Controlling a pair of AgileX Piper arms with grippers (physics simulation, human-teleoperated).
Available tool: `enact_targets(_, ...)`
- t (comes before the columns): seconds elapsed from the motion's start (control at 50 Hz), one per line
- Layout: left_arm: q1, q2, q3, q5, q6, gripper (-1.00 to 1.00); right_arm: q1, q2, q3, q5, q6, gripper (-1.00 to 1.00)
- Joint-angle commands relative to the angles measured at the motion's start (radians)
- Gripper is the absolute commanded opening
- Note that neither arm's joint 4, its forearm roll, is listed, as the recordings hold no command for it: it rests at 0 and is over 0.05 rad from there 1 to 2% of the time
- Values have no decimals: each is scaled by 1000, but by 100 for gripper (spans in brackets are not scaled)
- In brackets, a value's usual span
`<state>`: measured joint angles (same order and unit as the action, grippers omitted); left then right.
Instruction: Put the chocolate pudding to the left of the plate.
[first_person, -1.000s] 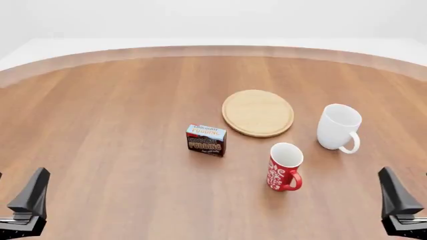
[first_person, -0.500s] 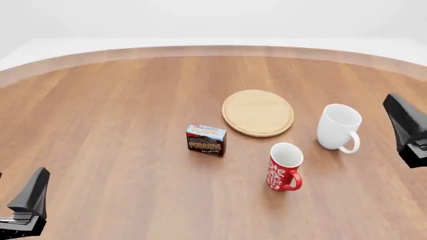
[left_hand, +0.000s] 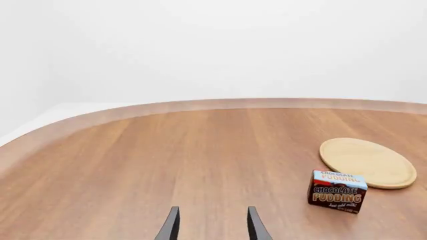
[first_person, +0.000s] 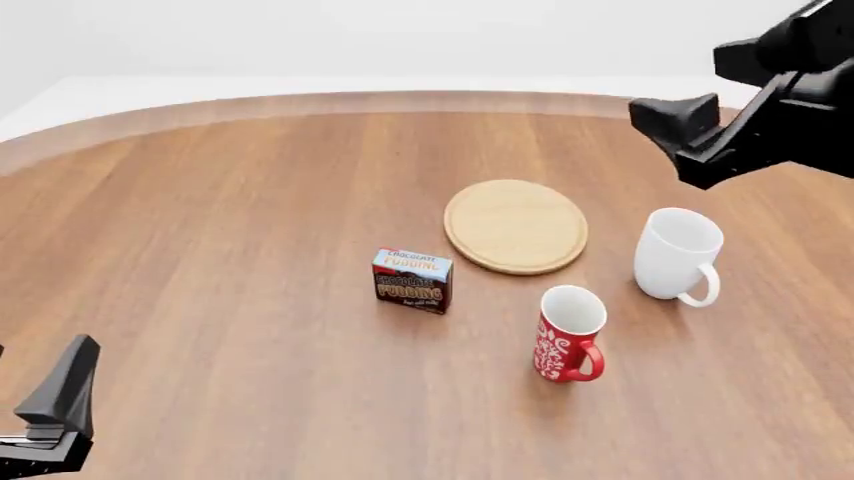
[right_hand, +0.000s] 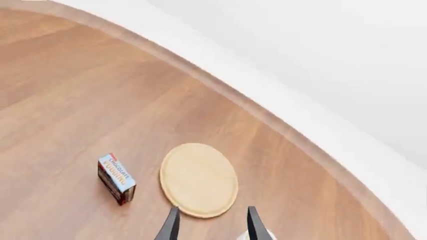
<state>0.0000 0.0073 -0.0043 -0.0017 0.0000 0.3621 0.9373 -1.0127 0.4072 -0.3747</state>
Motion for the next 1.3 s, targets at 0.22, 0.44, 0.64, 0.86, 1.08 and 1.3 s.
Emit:
enact_targets(0.22, 0, 0, 0, 0, 0, 100, 114, 252, -145, 198, -102, 100)
enact_targets(0.44, 0, 0, 0, 0, 0, 100, 116, 326, -141, 209, -152, 100)
enact_targets(0.64, 0, 0, 0, 0, 0, 100, 116, 411, -179, 232, -194, 100)
enact_targets(0.86, 0, 0, 0, 0, 0, 100, 160, 502, -216, 230, -178, 100)
enact_targets(1.08, 0, 0, 0, 0, 0, 100, 230, 567, -213, 197, -114, 100)
enact_targets(1.3, 0, 0, 0, 0, 0, 100, 247, 627, -194, 170, -100, 100)
